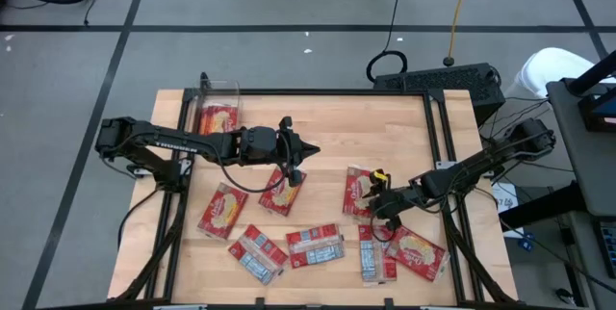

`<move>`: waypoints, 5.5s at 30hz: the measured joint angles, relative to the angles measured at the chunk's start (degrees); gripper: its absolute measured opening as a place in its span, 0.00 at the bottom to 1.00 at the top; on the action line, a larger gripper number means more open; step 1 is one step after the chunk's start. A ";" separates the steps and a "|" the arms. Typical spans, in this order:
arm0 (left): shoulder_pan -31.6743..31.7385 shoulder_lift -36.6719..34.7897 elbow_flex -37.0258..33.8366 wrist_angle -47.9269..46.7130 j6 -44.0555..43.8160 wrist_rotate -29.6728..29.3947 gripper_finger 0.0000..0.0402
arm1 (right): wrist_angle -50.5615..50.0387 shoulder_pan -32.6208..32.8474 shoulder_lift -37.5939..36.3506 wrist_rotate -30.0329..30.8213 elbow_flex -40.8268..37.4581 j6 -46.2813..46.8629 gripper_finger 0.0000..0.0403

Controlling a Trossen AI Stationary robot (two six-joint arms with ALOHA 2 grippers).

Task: Sort popcorn bags into baskets
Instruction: Put the red popcorn bag into the transparent bin

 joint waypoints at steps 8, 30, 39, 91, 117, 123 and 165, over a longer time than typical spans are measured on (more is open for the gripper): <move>0.00 0.00 0.00 0.02 0.00 0.00 0.06 | -1.18 0.22 -4.41 0.11 0.02 -1.08 0.36; 0.02 0.00 0.00 0.00 -0.01 -0.01 0.06 | -1.19 0.61 -5.38 2.04 -8.37 -14.14 0.63; 0.02 0.00 0.00 0.00 -0.01 -0.01 0.06 | 14.14 -0.60 -4.90 4.51 -14.55 -28.66 0.57; -8.52 -0.02 0.02 -11.02 -21.29 -8.30 0.06 | -12.00 -17.06 -2.84 -1.40 5.97 6.97 0.33; -11.50 0.02 0.00 -11.39 -20.93 -14.86 0.06 | 0.04 -27.48 10.29 -16.90 1.65 2.72 0.11; -11.27 0.02 -0.22 -11.11 -22.61 -18.84 0.06 | 4.75 -25.72 7.61 -9.37 1.42 1.09 0.02; -10.57 23.80 -7.23 34.82 -12.26 -25.59 0.68 | 26.72 -21.27 0.46 16.00 1.60 0.03 0.00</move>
